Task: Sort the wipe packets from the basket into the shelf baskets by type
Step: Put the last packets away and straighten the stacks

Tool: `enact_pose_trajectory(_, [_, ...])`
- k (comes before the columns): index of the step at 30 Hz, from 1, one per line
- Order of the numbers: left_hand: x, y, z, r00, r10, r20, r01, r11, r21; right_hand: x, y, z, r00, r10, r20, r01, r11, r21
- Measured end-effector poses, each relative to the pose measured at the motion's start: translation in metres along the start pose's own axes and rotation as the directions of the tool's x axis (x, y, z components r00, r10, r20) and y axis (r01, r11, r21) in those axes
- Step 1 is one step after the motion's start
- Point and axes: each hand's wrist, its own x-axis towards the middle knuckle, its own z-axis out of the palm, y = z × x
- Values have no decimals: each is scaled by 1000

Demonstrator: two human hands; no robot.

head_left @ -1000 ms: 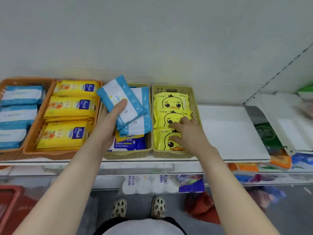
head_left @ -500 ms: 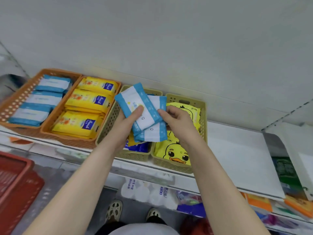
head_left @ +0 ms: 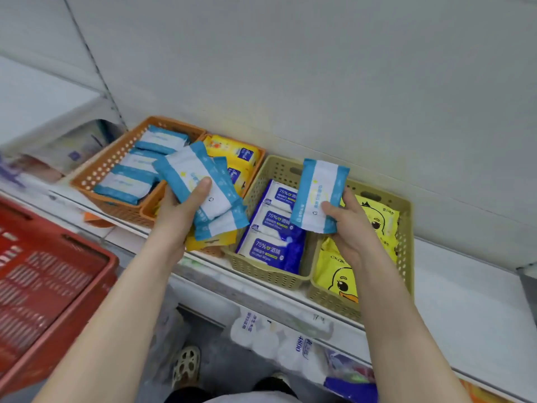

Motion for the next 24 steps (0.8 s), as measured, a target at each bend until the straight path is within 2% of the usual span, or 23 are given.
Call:
enact_pose_trajectory(4, [29,30,-49,999,-10,-46,11,1000,3,8,-2,43,997,4,-75,0,999,48])
enact_pose_trajectory(7, [56,47,-78,998,-53,-26,53,999,-7,14,3,77,992,-11,-128,11,1000,-6])
enact_pose_trajectory(14, [98,58,-135,994,-103,-40,103,995,7,27,16,157,989,-110,-99,104,992,-66])
enact_pose_trajectory(20, [104,54,-176,990,-129,-58,124,989,-75,37,25,206,976,-172,-131,140,965,-224])
enact_pose_trajectory(24, [101,53,-190,986,-123,-111,113,989,-96,47,26,224,980,-162,-115,138,971,-198])
